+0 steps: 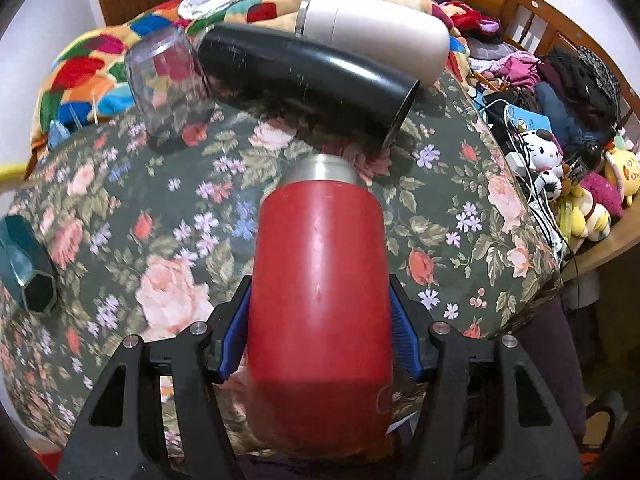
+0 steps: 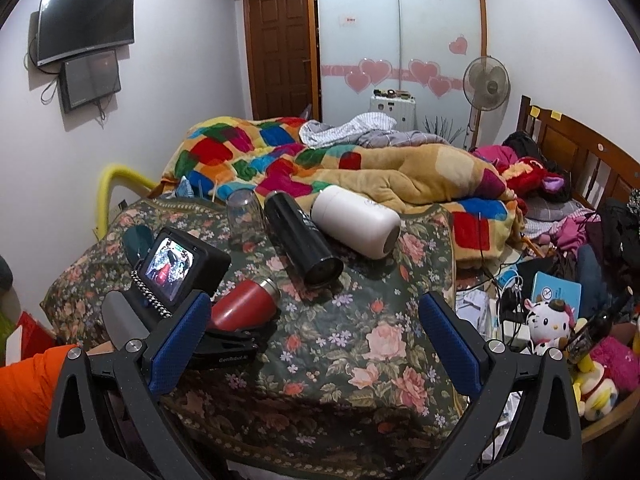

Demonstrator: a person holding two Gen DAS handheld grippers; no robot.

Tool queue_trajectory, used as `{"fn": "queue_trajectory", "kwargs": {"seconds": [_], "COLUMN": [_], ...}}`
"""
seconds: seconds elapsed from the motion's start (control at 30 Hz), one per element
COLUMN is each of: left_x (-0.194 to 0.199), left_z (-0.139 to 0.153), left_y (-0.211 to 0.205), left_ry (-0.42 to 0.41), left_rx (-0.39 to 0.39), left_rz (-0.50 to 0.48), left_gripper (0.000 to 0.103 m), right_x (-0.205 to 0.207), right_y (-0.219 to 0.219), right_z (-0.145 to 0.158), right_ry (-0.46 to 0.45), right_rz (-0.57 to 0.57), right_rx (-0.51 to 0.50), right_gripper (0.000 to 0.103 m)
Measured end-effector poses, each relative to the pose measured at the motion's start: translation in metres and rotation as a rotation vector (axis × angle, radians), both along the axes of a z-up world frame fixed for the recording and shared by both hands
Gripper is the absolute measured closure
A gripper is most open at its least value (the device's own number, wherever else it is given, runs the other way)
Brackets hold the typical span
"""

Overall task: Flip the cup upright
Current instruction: 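Bring the right tool to grasp the red thermos while the left tool releases it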

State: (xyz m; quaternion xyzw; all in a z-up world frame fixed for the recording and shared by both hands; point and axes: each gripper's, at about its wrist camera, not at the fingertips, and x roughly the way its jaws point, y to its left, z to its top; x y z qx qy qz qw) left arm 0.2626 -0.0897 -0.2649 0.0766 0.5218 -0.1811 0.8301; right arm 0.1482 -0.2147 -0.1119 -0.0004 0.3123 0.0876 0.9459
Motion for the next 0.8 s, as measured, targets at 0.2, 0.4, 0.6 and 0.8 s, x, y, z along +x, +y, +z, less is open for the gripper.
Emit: {"fn": "queue_trajectory", "kwargs": {"seconds": [0.2,0.4,0.6,0.8], "left_x": [-0.006,-0.015,-0.029,-0.035], "left_z": [0.000,0.010,0.049,0.078], "left_y": [-0.003,0.004,0.024,0.071], "left_ry": [-0.008,-0.013,-0.115,-0.202], "left_rx": [-0.003,-0.020,-0.052,-0.061], "left_rz": [-0.002,0.004,0.031,0.162], "left_gripper": [0.042,0.041,0.031,0.031], "right_x": [0.007,0.022,0.043,0.065], "right_y": [0.001,0.003,0.006,0.022], "right_z": [-0.008,-0.015,-0.022,-0.036], "right_ry": [0.038,0.072,0.120,0.178], "right_rz": [0.006,-0.001,0.012,0.030], "right_rx": [0.009,-0.003,0.025,0.048], "right_gripper": [0.000,0.000,0.000,0.000]}}
